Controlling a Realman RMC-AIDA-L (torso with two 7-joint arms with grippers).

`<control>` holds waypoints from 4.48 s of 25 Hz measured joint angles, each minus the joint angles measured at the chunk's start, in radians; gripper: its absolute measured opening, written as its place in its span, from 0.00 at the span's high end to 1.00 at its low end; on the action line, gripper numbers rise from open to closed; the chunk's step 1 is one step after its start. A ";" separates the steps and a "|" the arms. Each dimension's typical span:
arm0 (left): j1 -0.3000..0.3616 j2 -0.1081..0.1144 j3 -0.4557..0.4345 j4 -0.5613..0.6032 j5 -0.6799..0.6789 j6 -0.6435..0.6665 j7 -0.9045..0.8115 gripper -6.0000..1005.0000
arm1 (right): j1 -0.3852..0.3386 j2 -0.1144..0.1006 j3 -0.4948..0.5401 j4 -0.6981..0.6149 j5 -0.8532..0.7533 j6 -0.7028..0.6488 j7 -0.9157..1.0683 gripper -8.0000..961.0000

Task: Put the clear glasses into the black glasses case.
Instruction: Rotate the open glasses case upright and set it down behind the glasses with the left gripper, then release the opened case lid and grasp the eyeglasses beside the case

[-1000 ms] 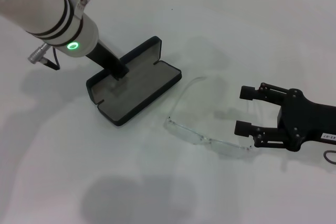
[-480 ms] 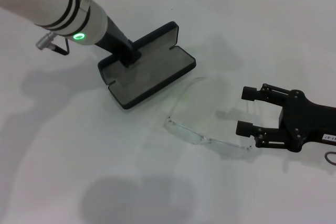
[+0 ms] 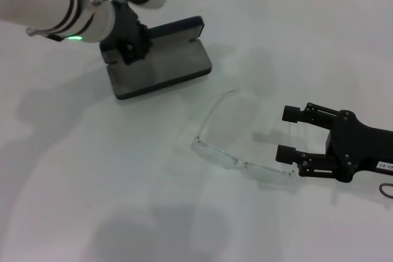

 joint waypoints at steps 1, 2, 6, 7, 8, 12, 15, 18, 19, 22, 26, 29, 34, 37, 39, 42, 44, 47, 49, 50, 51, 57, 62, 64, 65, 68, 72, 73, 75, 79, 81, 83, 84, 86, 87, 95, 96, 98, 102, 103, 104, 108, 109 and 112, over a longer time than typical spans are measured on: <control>0.012 0.000 0.001 0.006 0.002 0.000 0.053 0.79 | 0.000 0.000 0.000 0.004 0.000 0.001 0.000 0.12; 0.012 0.000 0.001 0.006 0.002 0.000 0.053 0.79 | -0.001 0.000 0.000 0.006 0.000 0.002 0.000 0.12; 0.037 -0.001 0.009 0.008 -0.001 0.010 0.189 0.79 | -0.003 0.001 0.000 0.011 0.001 0.004 -0.001 0.12; 0.037 -0.001 0.012 0.008 -0.004 0.014 0.201 0.79 | -0.003 0.001 0.000 0.012 0.001 0.005 -0.002 0.12; 0.037 0.000 0.020 0.009 -0.005 0.023 0.211 0.79 | -0.003 0.001 0.000 0.013 0.001 0.005 -0.002 0.12; 0.034 0.000 0.053 0.009 -0.006 0.046 0.227 0.79 | -0.003 0.001 0.001 0.013 0.001 0.005 -0.002 0.12; 0.034 -0.001 0.077 0.009 -0.010 0.045 0.228 0.79 | -0.003 0.000 0.000 0.013 0.010 0.004 -0.002 0.12; 0.032 -0.001 0.083 0.009 -0.034 0.040 0.227 0.79 | -0.002 0.000 0.001 0.013 0.015 0.002 -0.002 0.12; 0.028 -0.001 0.084 0.009 -0.052 0.039 0.227 0.79 | -0.002 0.000 0.001 0.013 0.016 0.002 -0.003 0.12; 0.023 -0.001 0.086 0.011 -0.063 0.039 0.228 0.79 | 0.000 0.000 0.000 0.013 0.022 0.001 -0.003 0.12; 0.017 -0.002 0.095 0.012 -0.072 0.032 0.228 0.79 | 0.002 0.000 -0.001 0.013 0.024 0.001 -0.003 0.12; 0.011 -0.002 0.095 0.012 -0.079 0.023 0.222 0.78 | 0.003 0.000 0.001 0.013 0.024 0.003 -0.003 0.12; -0.010 -0.002 0.095 0.008 -0.091 0.026 0.200 0.76 | 0.005 0.000 0.002 0.013 0.024 0.011 -0.003 0.12; -0.013 -0.002 0.094 0.009 -0.109 0.026 0.203 0.75 | 0.005 -0.001 0.002 0.013 0.024 0.011 -0.003 0.12; -0.013 -0.002 0.094 0.009 -0.116 0.025 0.208 0.74 | 0.005 -0.001 0.002 0.013 0.024 0.012 -0.003 0.12; -0.013 -0.002 0.092 0.006 -0.114 0.017 0.210 0.72 | 0.005 -0.001 0.002 0.013 0.024 0.012 -0.003 0.12; -0.013 -0.002 0.088 0.004 -0.114 0.010 0.210 0.72 | 0.005 -0.001 0.002 0.013 0.024 0.012 -0.003 0.12; -0.006 -0.002 0.087 0.004 -0.112 -0.009 0.214 0.70 | 0.005 -0.001 0.001 0.013 0.025 0.012 -0.003 0.12; -0.001 -0.002 0.089 0.004 -0.111 -0.017 0.224 0.69 | 0.005 -0.001 0.001 0.013 0.025 0.012 -0.003 0.12; 0.003 -0.002 0.089 0.004 -0.114 -0.020 0.233 0.69 | 0.005 -0.001 0.001 0.013 0.025 0.012 -0.003 0.12; 0.007 -0.002 0.089 0.004 -0.118 -0.022 0.240 0.68 | 0.005 -0.001 0.001 0.013 0.026 0.012 -0.003 0.12; 0.018 -0.002 0.086 0.005 -0.132 -0.033 0.242 0.66 | 0.003 -0.001 0.001 0.013 0.026 0.011 -0.003 0.12; 0.030 -0.002 0.074 0.026 -0.162 -0.034 0.245 0.63 | 0.003 -0.001 0.001 0.017 0.026 0.008 -0.003 0.12; 0.043 -0.002 0.040 0.043 -0.223 -0.035 0.255 0.62 | 0.001 -0.001 0.001 0.017 0.026 0.007 -0.003 0.12; 0.054 -0.001 0.005 0.053 -0.289 -0.033 0.273 0.61 | 0.000 -0.001 0.001 0.017 0.026 0.006 -0.003 0.12; 0.085 0.002 -0.102 0.062 -0.487 -0.007 0.353 0.59 | -0.003 -0.001 0.002 0.018 0.026 0.006 -0.003 0.12; 0.148 0.002 -0.302 -0.016 -0.887 0.086 0.537 0.54 | -0.004 -0.003 0.002 0.020 0.025 0.006 -0.003 0.12; 0.166 0.002 -0.339 -0.049 -0.991 0.123 0.579 0.53 | -0.004 -0.003 0.002 0.020 0.025 0.006 -0.003 0.12; 0.194 0.002 -0.381 -0.089 -1.119 0.184 0.628 0.51 | -0.004 -0.003 0.002 0.021 0.025 0.006 -0.003 0.12; 0.257 0.000 -0.419 -0.142 -1.235 0.280 0.662 0.44 | -0.005 -0.003 0.002 0.020 0.025 0.007 -0.001 0.12; 0.283 0.001 -0.420 -0.169 -1.260 0.308 0.666 0.38 | -0.005 -0.004 0.002 0.019 0.025 0.010 0.006 0.12; 0.315 0.002 -0.425 -0.218 -1.295 0.336 0.685 0.32 | -0.003 -0.007 0.003 0.012 0.026 0.011 0.028 0.12; 0.346 0.003 -0.440 -0.277 -1.332 0.379 0.730 0.29 | -0.003 -0.008 0.004 0.009 0.026 0.011 0.036 0.12; 0.359 0.002 -0.453 -0.302 -1.346 0.405 0.756 0.22 | 0.001 -0.012 0.011 -0.024 0.025 0.010 0.091 0.12; 0.376 0.001 -0.470 -0.331 -1.361 0.438 0.790 0.18 | 0.003 -0.016 0.013 -0.053 0.023 0.007 0.132 0.12; 0.443 0.008 -0.524 -0.493 -1.352 0.579 0.934 0.11 | 0.019 -0.047 0.004 -0.406 -0.106 0.006 0.573 0.12; 0.444 0.011 -0.525 -0.510 -1.342 0.581 0.943 0.11 | 0.050 -0.049 0.003 -0.540 -0.208 -0.002 0.717 0.12; 0.446 0.019 -0.526 -0.550 -1.326 0.583 0.956 0.11 | 0.068 -0.046 0.002 -0.603 -0.257 -0.006 0.777 0.12; 0.456 0.031 -0.533 -0.591 -1.294 0.575 0.990 0.11 | 0.151 -0.027 -0.039 -0.780 -0.439 -0.013 0.999 0.12; 0.460 0.031 -0.541 -0.594 -1.281 0.571 0.999 0.11 | 0.178 -0.022 -0.060 -0.815 -0.485 -0.015 1.051 0.12; 0.465 0.029 -0.560 -0.594 -1.264 0.566 1.008 0.11 | 0.205 -0.018 -0.085 -0.840 -0.527 -0.016 1.097 0.12; 0.469 0.025 -0.617 -0.593 -1.206 0.565 1.015 0.11 | 0.313 -0.014 -0.192 -0.879 -0.639 -0.019 1.246 0.12; 0.469 0.025 -0.626 -0.594 -1.197 0.565 1.015 0.11 | 0.336 -0.014 -0.211 -0.879 -0.655 -0.019 1.275 0.12; 0.467 0.028 -0.639 -0.595 -1.170 0.565 1.016 0.12 | 0.400 -0.013 -0.263 -0.873 -0.706 -0.019 1.352 0.12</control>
